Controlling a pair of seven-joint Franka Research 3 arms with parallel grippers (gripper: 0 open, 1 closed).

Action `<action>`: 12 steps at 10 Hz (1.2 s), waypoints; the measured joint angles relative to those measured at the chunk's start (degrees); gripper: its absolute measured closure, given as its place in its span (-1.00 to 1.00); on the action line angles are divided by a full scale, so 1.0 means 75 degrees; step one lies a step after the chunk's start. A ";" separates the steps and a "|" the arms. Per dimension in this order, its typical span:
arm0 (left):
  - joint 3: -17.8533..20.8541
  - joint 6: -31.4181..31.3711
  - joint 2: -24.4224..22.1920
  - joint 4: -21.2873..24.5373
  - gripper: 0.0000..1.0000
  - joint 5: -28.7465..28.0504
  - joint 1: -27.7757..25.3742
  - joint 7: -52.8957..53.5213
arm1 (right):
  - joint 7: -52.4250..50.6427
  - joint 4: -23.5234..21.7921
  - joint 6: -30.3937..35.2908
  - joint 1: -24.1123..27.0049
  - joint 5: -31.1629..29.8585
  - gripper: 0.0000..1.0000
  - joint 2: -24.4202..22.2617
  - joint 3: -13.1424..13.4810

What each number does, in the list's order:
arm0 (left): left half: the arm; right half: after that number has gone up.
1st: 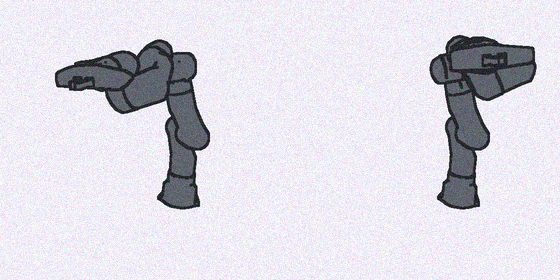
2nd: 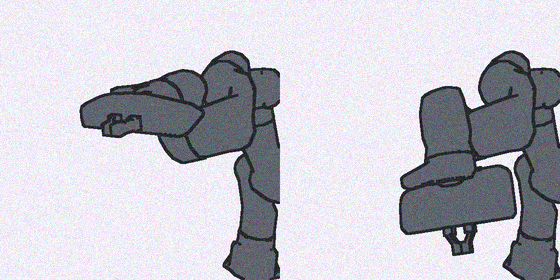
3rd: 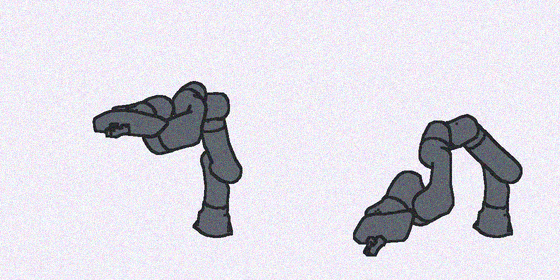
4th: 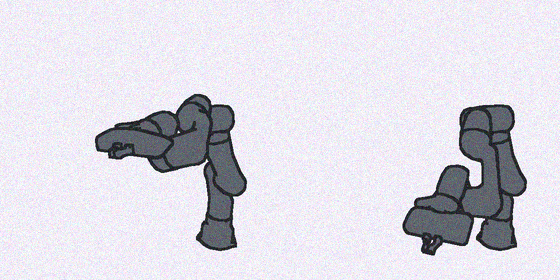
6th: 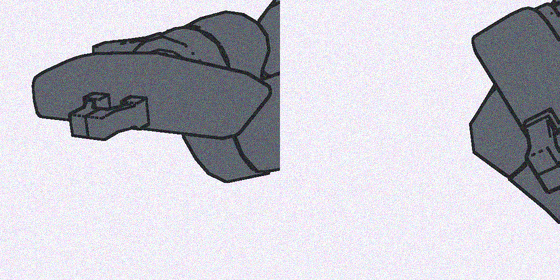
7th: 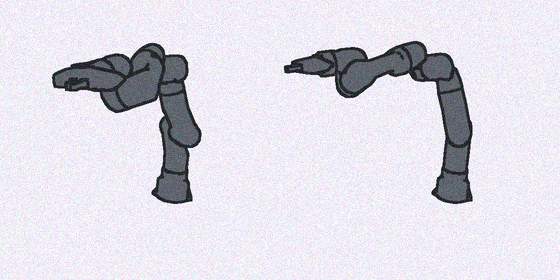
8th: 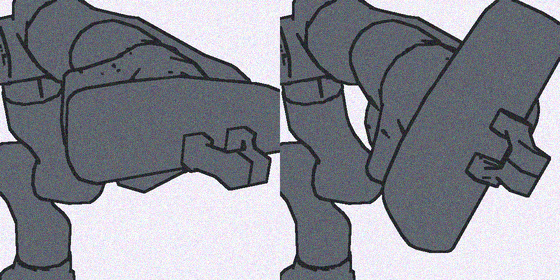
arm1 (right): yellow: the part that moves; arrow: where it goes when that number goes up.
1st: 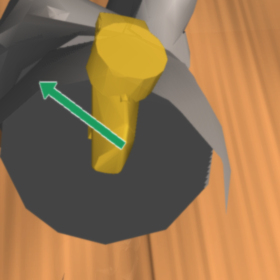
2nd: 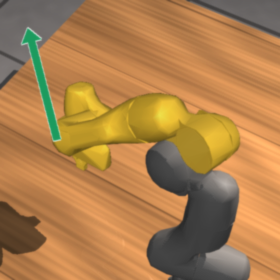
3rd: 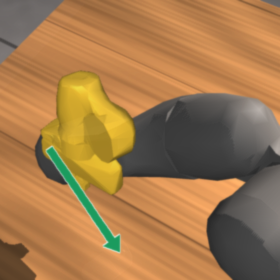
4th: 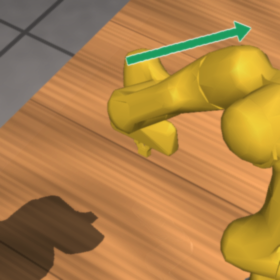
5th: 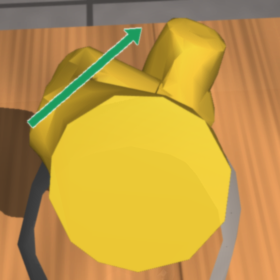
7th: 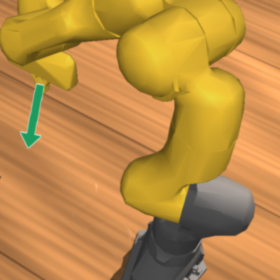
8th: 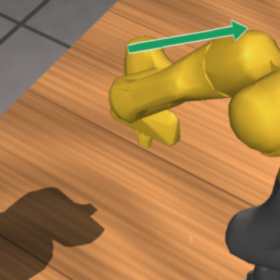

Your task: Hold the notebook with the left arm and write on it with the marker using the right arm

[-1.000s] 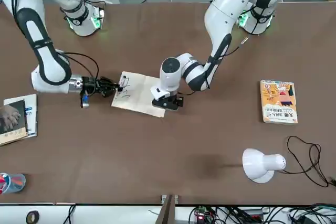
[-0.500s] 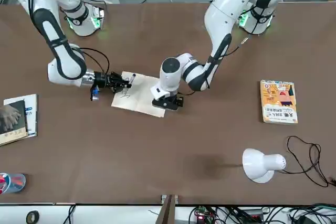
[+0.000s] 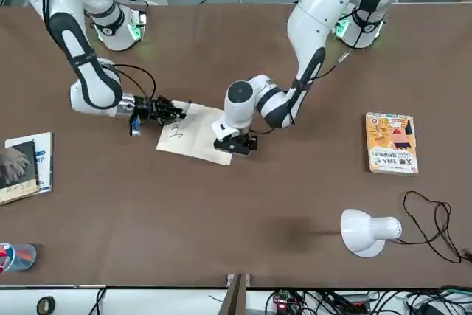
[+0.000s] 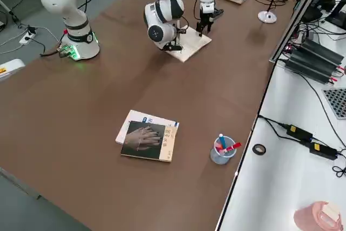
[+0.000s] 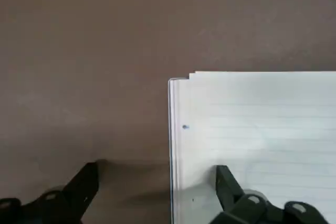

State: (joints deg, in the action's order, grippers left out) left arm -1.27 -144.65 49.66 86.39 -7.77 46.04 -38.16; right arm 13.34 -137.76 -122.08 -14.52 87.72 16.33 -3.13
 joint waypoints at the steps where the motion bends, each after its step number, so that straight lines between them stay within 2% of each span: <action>1: 0.0000 0.0000 0.0000 0.0000 -0.97 0.0000 0.0000 0.0000 | 0.0000 -0.0044 0.0100 -0.0023 0.0235 0.66 -0.0003 -0.0020; 4: 0.0000 0.0000 0.0000 0.0000 -0.96 0.0000 0.0000 0.0000 | -0.0042 -0.0118 0.0165 -0.0213 0.0555 0.66 -0.0004 -0.0069; 12: 0.0001 0.0001 0.0000 0.0000 -0.97 0.0000 0.0000 -0.0001 | -0.0718 -0.0528 0.0152 -0.0300 0.0581 0.66 0.0012 -0.0074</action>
State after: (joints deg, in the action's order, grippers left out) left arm -1.26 -144.64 49.66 86.39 -7.77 46.04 -38.17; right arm 7.96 -141.72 -120.94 -16.77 92.08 16.42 -3.68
